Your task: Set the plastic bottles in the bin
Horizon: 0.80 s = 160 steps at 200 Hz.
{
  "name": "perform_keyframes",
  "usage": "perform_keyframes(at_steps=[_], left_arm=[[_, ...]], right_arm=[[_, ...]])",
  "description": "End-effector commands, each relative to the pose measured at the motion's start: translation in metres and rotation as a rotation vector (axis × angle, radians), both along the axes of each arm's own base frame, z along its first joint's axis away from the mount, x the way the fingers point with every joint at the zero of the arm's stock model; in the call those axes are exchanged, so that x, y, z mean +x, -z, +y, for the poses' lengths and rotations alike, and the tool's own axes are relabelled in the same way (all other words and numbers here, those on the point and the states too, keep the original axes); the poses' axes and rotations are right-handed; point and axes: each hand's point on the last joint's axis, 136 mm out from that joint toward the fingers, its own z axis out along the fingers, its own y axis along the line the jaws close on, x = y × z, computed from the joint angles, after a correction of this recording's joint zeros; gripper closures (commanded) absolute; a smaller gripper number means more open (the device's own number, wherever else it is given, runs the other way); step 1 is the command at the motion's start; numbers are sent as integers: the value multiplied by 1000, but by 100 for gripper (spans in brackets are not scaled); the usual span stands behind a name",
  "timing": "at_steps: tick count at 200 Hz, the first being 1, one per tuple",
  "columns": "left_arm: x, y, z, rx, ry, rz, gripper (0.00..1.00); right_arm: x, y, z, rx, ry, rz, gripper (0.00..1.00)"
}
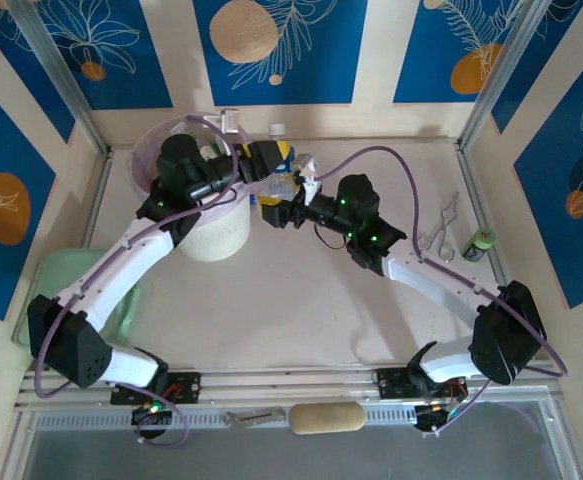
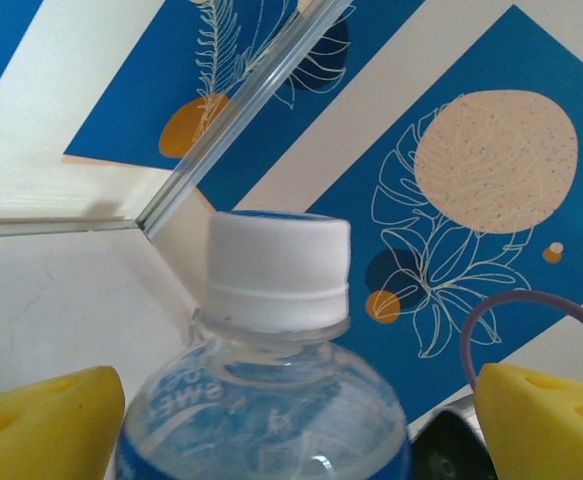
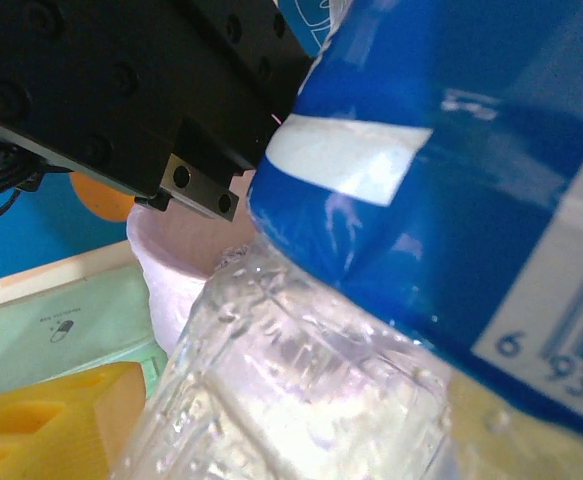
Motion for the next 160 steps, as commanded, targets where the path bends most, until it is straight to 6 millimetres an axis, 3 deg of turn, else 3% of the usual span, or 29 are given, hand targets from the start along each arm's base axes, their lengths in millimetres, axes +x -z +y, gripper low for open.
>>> perform_keyframes(at_steps=[1,43,110,160], left_arm=[[-8,-13,-8,-38,59,-31,10],[-7,-8,-14,-47,95,-4,14],[-6,-10,-5,3,30,-46,31],[9,-17,22,89,-110,-91,35]], right_arm=[[-2,-28,2,66,-24,-45,48],[1,-38,4,84,-28,-76,48],[2,-41,6,90,-34,-79,47],[4,-38,3,92,-15,-60,16]])
